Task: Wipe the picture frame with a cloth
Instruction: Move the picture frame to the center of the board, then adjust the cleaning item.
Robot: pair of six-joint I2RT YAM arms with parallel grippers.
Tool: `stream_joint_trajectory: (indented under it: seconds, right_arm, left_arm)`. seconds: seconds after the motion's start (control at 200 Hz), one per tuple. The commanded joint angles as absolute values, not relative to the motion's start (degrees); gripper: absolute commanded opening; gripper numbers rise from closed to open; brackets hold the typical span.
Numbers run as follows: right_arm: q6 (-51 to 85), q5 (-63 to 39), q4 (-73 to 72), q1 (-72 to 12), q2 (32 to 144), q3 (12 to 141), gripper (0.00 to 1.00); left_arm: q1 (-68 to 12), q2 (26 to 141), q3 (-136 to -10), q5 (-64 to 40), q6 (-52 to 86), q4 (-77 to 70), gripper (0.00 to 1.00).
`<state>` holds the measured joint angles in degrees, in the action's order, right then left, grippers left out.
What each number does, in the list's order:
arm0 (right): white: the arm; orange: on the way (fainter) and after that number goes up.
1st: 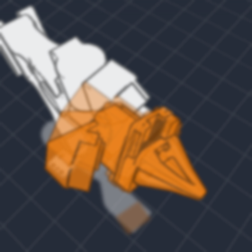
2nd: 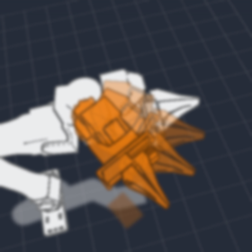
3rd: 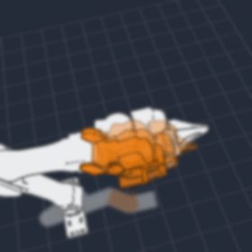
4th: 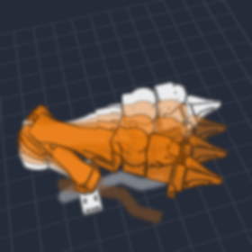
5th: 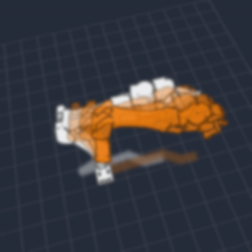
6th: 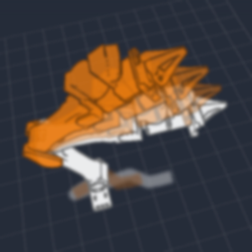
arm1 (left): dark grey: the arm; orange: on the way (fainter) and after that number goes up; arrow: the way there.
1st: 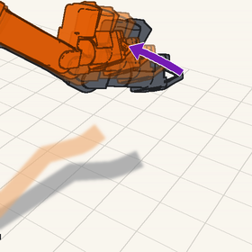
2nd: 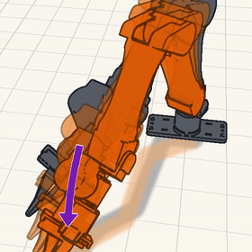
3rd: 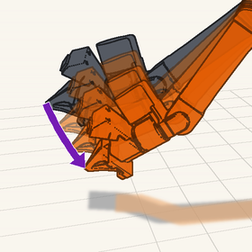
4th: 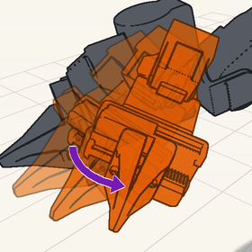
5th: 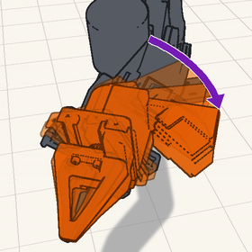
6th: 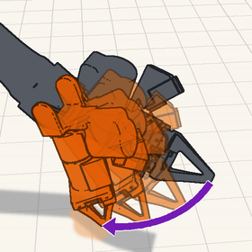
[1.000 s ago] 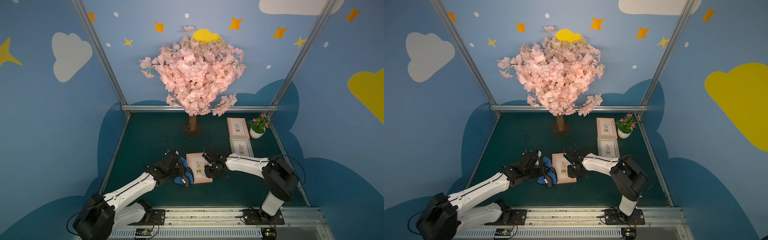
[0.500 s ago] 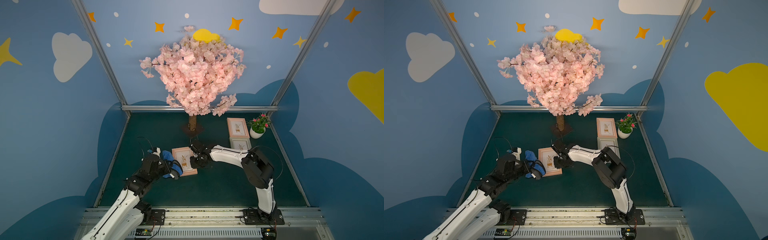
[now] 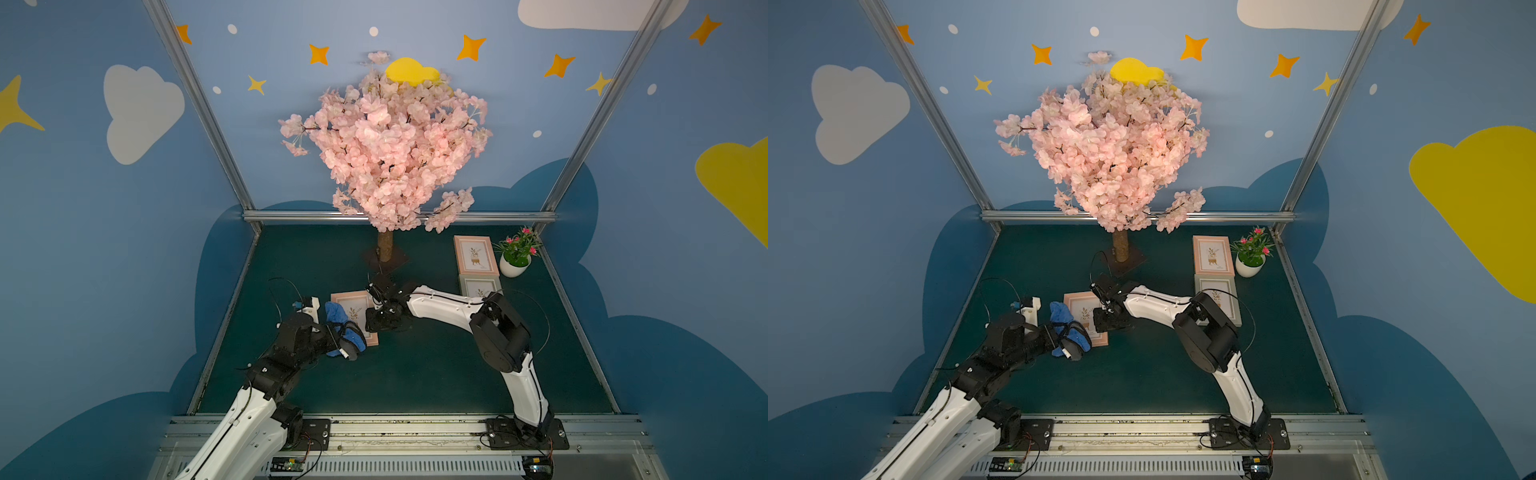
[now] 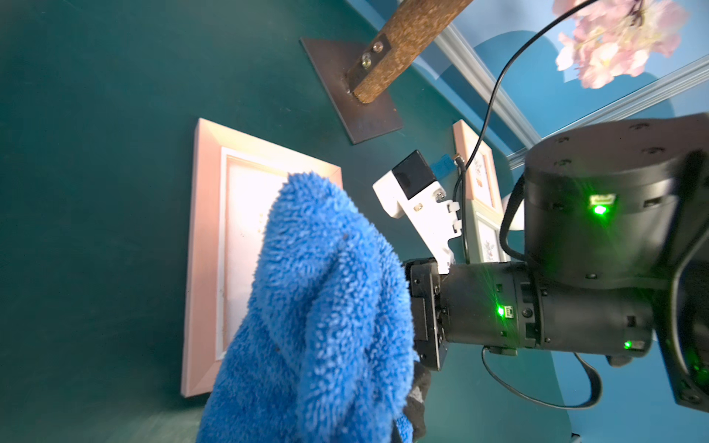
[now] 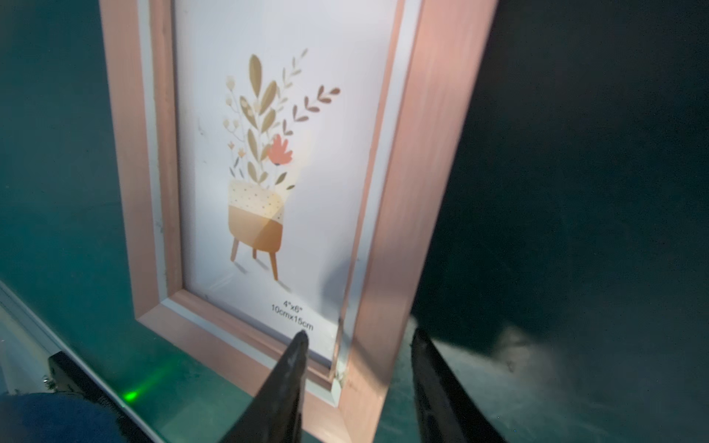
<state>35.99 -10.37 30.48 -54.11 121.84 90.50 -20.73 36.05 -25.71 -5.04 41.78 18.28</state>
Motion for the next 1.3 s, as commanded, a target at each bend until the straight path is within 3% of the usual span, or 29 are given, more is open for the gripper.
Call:
stream_joint_trajectory:
  seconds: [0.0, 0.44, 0.731, 1.161, 1.296]
  right_arm:
    - [36.2, -12.2, 30.2, -52.4, 115.8, 87.3, 0.54]
    - [31.5, -19.8, 16.5, -46.5, 82.6, 59.4, 0.72]
    - [32.6, -21.6, -6.2, -45.9, 59.0, 35.8, 0.84]
    - [32.1, -29.0, -11.0, -46.0, 56.7, 32.4, 0.84]
    - [32.0, -30.4, -11.8, -46.1, 58.5, 32.5, 0.79]
  left_arm:
    - [-20.6, 35.2, -24.8, -7.7, 41.5, 14.1, 0.03]
    - [-21.6, 39.8, -21.3, -20.9, 44.9, -8.3, 0.03]
    - [-31.7, 51.5, -25.6, -20.1, 43.5, -18.3, 0.03]
    - [-41.2, 63.4, -31.2, -20.0, 43.9, -28.0, 0.03]
    - [-42.6, 64.2, -31.3, -20.4, 44.2, -29.8, 0.03]
